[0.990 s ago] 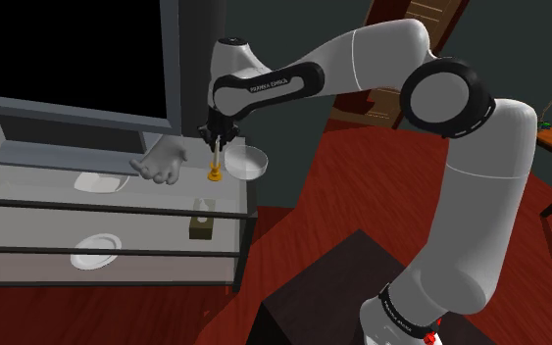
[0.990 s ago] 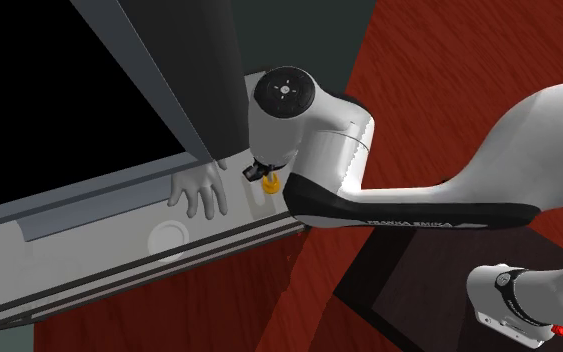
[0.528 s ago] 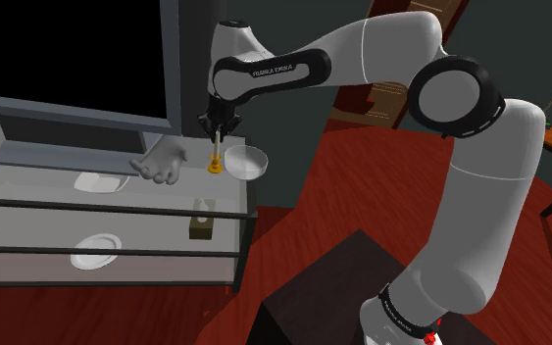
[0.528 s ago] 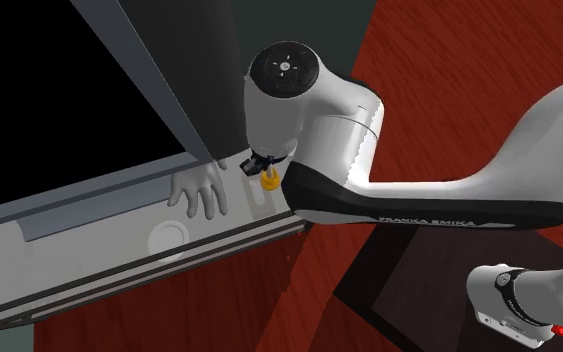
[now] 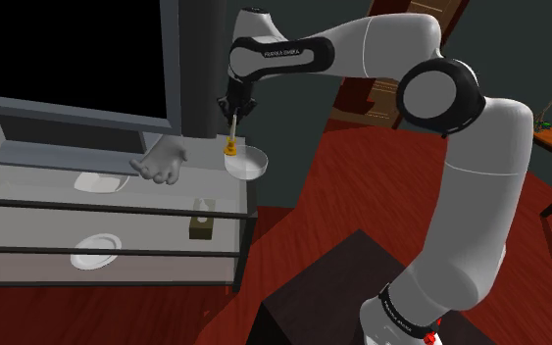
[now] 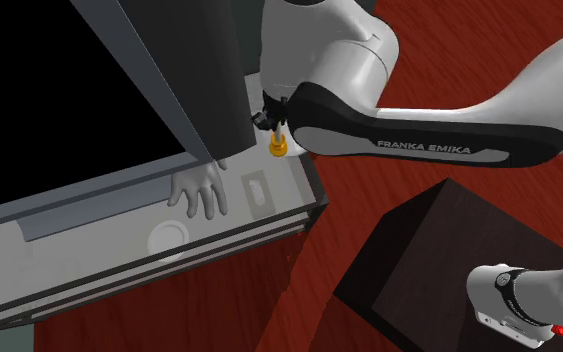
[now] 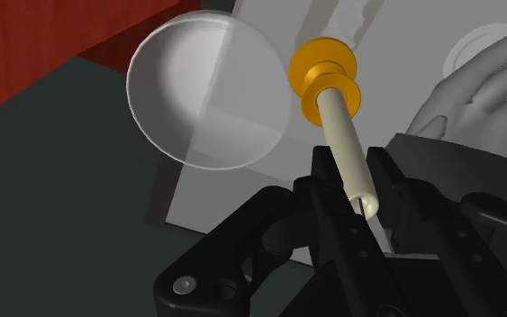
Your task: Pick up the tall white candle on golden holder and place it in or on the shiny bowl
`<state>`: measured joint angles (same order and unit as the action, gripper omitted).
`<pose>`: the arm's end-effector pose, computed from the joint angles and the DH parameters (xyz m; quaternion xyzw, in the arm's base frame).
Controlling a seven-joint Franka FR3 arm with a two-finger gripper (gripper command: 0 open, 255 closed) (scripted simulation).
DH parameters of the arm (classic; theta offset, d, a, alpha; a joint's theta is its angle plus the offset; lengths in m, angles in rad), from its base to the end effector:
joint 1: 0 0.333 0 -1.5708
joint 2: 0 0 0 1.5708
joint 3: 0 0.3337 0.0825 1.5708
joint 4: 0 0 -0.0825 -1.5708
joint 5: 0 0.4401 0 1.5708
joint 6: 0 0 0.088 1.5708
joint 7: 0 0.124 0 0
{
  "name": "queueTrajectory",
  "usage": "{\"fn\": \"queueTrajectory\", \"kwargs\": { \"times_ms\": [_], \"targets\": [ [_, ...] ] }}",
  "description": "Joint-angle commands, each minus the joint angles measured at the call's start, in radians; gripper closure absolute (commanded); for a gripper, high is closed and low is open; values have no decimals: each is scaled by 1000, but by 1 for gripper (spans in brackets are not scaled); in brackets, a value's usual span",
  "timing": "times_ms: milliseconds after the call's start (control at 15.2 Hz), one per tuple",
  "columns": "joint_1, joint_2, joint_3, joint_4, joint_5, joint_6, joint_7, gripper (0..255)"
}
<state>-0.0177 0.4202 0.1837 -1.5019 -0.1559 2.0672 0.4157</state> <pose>0.7518 0.0964 0.4245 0.9911 -0.1031 0.0830 0.0112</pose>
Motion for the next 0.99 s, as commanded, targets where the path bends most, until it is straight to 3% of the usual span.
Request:
{"fn": "queueTrajectory", "kwargs": {
  "times_ms": [0,594,924],
  "targets": [
    [-26,17,-8,33,8,-13,-41,255],
    [-125,187,-42,370,35,-171,-212,255],
    [-128,185,-42,301,33,-103,-208,255]
  ]
}}
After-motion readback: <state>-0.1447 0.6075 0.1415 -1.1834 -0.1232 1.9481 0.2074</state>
